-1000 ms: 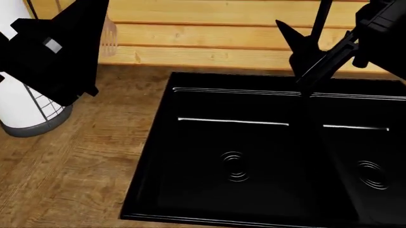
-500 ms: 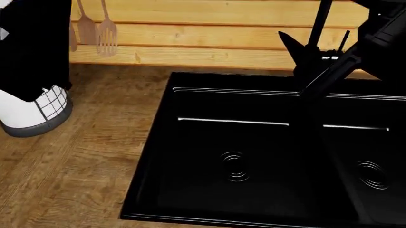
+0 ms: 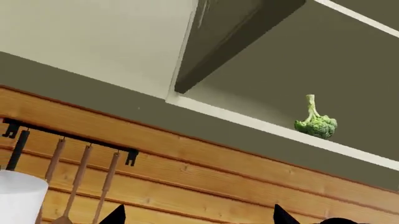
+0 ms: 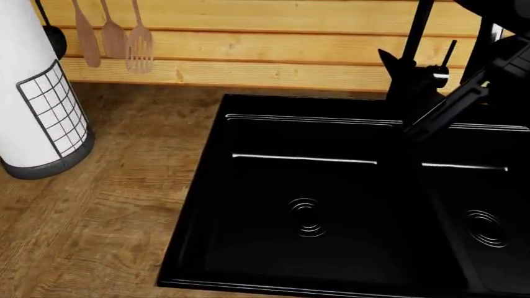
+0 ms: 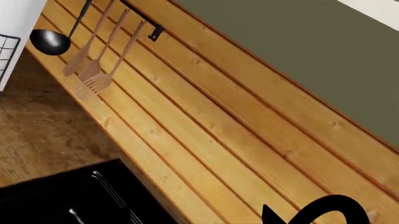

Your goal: Pick the broccoli, avocado from the counter and place them in the cabinet. Then close the cabinet.

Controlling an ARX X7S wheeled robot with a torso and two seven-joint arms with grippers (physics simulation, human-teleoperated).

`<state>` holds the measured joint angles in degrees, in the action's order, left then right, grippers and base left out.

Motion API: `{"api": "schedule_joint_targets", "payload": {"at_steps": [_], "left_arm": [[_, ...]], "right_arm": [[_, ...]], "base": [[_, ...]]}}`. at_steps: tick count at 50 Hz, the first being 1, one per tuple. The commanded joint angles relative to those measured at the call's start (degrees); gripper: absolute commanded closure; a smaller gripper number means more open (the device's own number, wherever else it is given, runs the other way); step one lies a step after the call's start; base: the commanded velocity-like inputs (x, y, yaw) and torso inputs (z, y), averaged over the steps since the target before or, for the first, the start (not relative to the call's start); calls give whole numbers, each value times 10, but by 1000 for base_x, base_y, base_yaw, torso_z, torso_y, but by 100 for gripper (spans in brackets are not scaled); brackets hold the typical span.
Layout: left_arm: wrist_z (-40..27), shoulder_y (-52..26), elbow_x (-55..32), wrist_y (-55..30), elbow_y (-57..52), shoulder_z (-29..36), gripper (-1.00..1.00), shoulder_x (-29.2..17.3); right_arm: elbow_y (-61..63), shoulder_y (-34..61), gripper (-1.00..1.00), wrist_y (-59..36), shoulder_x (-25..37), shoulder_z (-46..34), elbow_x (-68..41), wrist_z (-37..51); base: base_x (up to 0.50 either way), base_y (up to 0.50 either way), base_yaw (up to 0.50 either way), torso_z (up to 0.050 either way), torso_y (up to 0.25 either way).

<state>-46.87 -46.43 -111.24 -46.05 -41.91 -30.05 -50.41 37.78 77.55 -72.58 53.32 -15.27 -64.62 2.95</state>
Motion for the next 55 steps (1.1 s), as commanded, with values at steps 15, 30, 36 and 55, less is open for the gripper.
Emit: {"api": "schedule_joint_targets", "payload": {"at_steps": [15,30,36,55], "left_arm": [[-90,-41,17,99,79,-71,-100,-3],[-94,-218,31,144,136,56,-100,-25],[-81,-314,14,127,156,142,-100,-40],[-21,-576,18,38,234,349,-100,24]], "right_arm": [[1,-5,-100,9,5,-1,-4,5],[5,-10,-100,13,6,-2,-10,10],[6,-10,-100,11,5,-3,-14,13],[8,-20,-100,20,11,-1,-19,16]], "base": [[0,0,0,0,0],[0,0,0,0,0],[0,0,0,0,0],[0,0,0,3,0]]}}
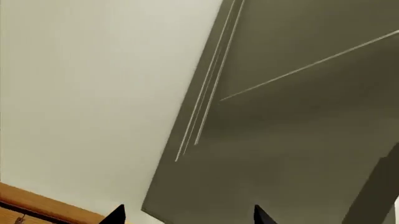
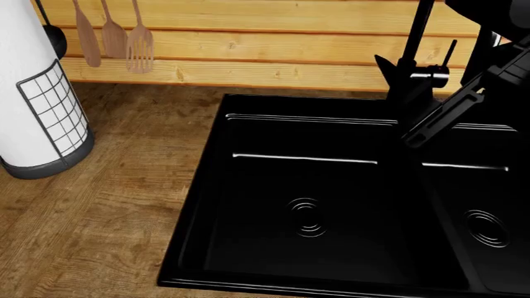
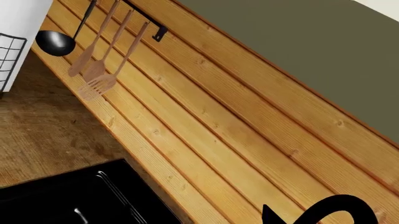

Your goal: Pick the broccoli, avocado from the counter and place them in the cabinet. Then close the cabinet.

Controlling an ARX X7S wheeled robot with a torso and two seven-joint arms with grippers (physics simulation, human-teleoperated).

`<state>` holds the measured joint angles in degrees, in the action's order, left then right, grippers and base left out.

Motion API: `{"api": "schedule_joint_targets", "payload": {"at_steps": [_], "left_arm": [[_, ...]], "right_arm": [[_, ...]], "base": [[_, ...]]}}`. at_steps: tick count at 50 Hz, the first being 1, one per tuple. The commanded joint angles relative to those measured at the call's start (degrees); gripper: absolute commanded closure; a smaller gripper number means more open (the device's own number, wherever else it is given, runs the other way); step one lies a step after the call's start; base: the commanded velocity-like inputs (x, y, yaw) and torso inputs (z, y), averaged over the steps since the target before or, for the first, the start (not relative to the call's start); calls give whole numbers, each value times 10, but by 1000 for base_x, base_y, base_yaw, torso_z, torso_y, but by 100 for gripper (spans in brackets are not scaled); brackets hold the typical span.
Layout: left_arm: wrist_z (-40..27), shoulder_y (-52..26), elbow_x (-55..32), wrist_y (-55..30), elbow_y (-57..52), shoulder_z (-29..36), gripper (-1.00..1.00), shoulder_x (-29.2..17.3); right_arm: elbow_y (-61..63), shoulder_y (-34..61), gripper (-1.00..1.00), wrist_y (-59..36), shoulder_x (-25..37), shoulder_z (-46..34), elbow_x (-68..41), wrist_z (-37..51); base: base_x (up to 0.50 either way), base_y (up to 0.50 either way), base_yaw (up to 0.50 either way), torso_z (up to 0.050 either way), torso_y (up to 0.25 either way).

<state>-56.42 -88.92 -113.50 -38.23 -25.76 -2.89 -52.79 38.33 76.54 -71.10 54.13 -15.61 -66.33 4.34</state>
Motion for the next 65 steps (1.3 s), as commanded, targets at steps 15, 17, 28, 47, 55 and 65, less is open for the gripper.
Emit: {"api": "schedule_joint_targets", "payload": {"at_steps": [15,17,28,47,55,65], "left_arm": [[117,-292,64,-117,120,166,-100,95],[127,-310,71,-129,130,178,-100,101],[162,-364,94,-166,162,224,-100,143],[259,-401,176,-179,231,280,-100,220],[299,-426,223,-174,272,306,-100,264],[332,-435,257,-177,295,329,-100,298]], "right_arm": [[8,-24,-100,14,6,2,-3,7],[9,-33,-100,20,7,0,2,5],[17,-59,-100,34,9,-8,11,3],[29,-92,-100,46,18,-12,9,7],[46,-98,-100,44,29,-5,-5,15],[107,-74,-100,-2,49,-64,31,7]], "base": [[0,0,0,3,1],[0,0,0,5,0],[0,0,0,1,1],[0,0,0,2,1],[0,0,0,0,1],[0,0,0,1,0]]}}
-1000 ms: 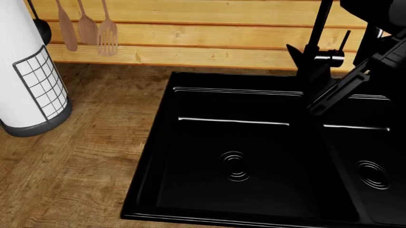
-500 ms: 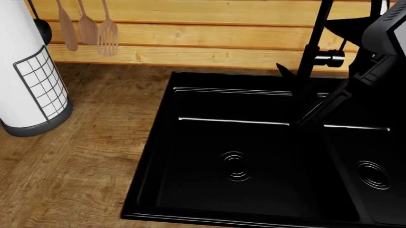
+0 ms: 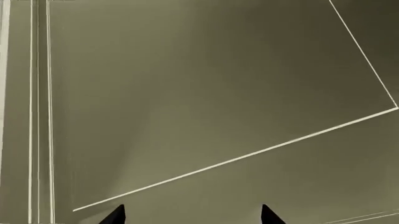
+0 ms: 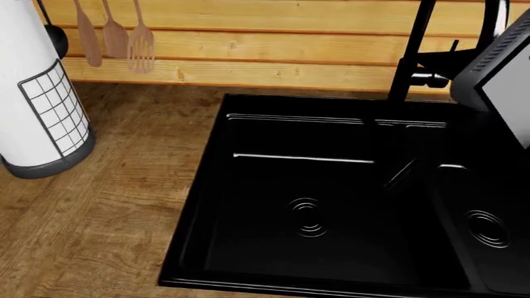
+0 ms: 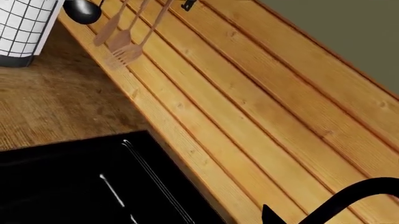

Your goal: Pick the broccoli, avocado from the counter and place them in the cabinet. Then close the cabinet.

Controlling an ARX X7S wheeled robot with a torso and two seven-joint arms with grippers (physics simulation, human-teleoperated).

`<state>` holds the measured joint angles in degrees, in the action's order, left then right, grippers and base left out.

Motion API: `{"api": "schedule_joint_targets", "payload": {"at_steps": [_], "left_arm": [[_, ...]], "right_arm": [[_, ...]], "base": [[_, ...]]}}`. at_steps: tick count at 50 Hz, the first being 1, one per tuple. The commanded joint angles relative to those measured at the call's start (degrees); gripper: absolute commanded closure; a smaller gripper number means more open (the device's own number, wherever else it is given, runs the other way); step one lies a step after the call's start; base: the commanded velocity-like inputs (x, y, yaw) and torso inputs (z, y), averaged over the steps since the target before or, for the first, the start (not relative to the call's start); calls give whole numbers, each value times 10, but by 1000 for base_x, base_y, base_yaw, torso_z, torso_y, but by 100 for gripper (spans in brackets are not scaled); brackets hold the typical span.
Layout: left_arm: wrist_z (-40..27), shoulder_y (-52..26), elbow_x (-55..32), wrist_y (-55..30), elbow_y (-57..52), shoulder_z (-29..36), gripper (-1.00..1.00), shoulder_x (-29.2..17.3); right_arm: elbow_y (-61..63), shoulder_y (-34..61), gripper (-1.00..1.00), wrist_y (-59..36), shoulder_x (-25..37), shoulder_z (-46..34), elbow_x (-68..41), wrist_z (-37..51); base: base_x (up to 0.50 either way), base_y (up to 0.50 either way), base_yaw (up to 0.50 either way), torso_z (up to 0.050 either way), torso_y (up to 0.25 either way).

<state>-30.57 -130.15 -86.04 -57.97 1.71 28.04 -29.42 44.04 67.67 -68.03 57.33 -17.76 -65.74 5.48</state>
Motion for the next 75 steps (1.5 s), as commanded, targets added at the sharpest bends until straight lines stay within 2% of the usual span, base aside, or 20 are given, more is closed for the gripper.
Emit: {"api": "schedule_joint_targets", "payload": {"at_steps": [1,11,33,42,55,68,71,75], "left_arm": [[75,-22,-16,20,21,20,-100,66],[79,-15,-9,20,23,22,-100,83],[103,-7,15,20,26,48,-100,128],[62,12,-9,18,-11,27,-100,110],[62,11,-8,16,-10,26,-100,109],[260,-45,144,62,212,89,-100,158],[299,-48,205,54,254,64,-100,182],[354,-48,319,24,290,-4,-100,220]], "right_arm": [[59,21,-100,-41,18,-52,32,-5],[95,53,-100,-76,15,-112,73,-7],[98,39,-100,-57,18,-129,77,0],[97,43,-100,-77,11,-140,69,13],[95,47,-100,-75,13,-145,66,17],[99,52,-100,-69,12,-165,79,13],[102,47,-100,-66,13,-172,84,13],[107,42,-100,-63,14,-187,94,9]], "base": [[0,0,0,0,0],[0,0,0,0,0],[0,0,0,0,0],[0,0,0,0,0],[0,0,0,0,0],[0,0,0,0,0],[0,0,0,0,0],[0,0,0,3,0]]}}
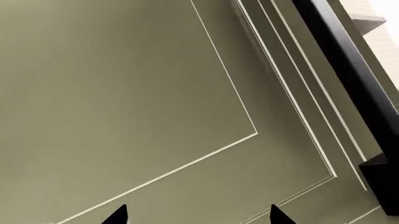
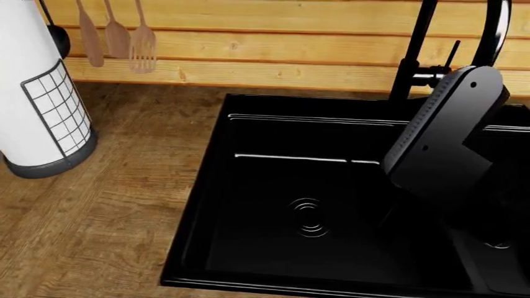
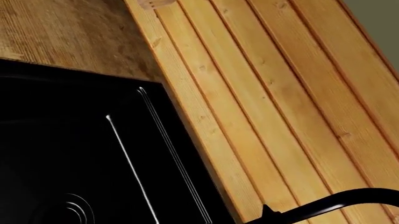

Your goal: Pick the broccoli, avocado from the counter and place them in the cabinet. Then close the cabinet.

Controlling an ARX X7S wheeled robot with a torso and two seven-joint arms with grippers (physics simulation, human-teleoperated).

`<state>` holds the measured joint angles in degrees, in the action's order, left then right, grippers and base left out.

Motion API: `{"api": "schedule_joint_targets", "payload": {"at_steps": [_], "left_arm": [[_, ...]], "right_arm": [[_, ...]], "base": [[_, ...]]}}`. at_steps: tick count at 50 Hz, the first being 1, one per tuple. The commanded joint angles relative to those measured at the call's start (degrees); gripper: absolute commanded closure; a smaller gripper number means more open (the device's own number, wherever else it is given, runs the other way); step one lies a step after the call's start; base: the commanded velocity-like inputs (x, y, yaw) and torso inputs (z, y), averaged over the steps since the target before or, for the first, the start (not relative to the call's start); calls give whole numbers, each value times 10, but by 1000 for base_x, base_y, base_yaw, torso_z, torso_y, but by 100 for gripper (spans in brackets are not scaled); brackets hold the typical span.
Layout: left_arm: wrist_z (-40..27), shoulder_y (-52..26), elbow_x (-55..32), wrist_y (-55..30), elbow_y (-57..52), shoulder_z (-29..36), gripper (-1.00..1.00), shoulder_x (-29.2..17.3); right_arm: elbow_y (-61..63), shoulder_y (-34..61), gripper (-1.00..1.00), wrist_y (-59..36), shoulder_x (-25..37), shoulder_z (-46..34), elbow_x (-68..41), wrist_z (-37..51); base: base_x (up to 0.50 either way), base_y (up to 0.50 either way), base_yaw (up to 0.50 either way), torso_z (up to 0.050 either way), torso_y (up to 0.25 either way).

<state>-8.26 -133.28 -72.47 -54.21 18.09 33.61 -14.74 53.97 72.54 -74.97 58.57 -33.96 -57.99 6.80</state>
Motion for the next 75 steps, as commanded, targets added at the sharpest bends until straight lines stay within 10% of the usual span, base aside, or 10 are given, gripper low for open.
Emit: {"api": "schedule_joint_targets", "payload": {"at_steps": [1,12,75], "left_arm": [[149,-17,221,-22,135,-81,-100,85],[266,-17,455,-50,186,-211,-100,147],[322,-17,438,66,408,-151,-100,147]], "right_arm": [[9,-7,-100,6,2,-31,20,-6],[10,-22,-100,18,7,-60,38,-12],[-2,27,-100,38,46,-48,20,-29]], "base": [[0,0,0,0,0],[0,0,-1,1,0],[2,0,1,0,-44]]}}
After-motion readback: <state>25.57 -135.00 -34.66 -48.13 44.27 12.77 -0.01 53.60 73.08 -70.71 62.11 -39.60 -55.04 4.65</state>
